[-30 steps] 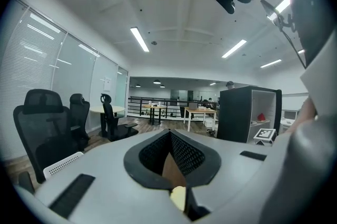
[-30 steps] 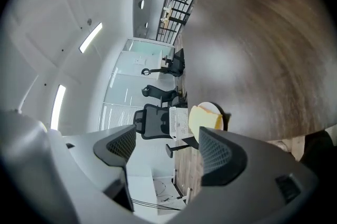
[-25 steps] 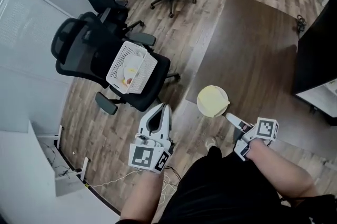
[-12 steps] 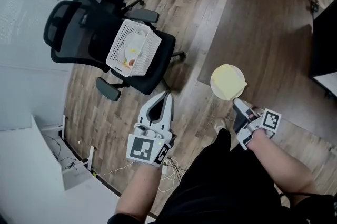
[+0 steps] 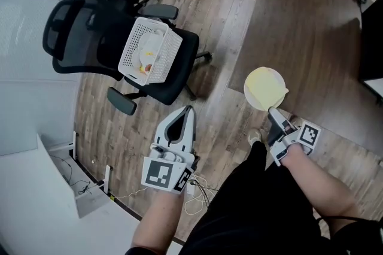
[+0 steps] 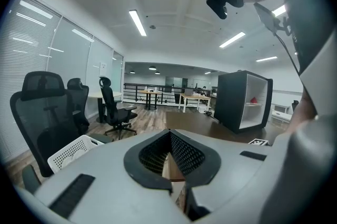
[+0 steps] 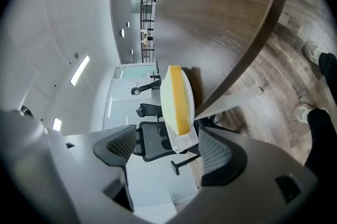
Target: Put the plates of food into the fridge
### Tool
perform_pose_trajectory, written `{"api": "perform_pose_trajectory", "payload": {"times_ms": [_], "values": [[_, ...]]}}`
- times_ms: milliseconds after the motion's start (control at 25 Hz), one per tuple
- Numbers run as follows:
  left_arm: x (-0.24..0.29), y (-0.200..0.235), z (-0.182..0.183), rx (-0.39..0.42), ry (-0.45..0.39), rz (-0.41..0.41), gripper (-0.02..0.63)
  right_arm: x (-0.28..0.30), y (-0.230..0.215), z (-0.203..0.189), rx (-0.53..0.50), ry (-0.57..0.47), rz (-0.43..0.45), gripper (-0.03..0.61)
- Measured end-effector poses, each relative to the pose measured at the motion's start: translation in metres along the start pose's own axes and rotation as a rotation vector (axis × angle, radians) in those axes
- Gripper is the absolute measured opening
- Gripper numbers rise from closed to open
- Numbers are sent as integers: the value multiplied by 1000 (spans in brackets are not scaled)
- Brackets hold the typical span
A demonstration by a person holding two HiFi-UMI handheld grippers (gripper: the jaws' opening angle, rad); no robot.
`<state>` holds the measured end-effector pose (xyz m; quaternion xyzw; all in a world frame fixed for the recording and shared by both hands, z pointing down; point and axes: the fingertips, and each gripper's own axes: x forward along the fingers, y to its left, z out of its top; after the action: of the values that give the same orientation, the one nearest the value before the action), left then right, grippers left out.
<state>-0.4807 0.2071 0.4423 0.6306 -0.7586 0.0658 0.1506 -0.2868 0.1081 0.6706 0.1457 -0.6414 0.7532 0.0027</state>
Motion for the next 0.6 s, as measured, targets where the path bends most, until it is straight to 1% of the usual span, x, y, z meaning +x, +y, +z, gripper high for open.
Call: {"api": "perform_pose_trajectory", "payload": {"times_ms": [160,320,440,480,600], "values": [[-2,3,-11,-28,19,17,5,11,-9,3,-16,-44,27,383],[-8,6,-21,-35,39,29,3,21,-14,0,-19,-60,32,382],[-12,10,-27,-47,58,45,3,26,-11,0,-14,-68,53,378],[-13,10,-28,-49,62,49,5,26,-11,1,-17,-74,53,366],[-13,8,-30,-46,70,51,5,26,-14,6,-29,-96,32,272]]}}
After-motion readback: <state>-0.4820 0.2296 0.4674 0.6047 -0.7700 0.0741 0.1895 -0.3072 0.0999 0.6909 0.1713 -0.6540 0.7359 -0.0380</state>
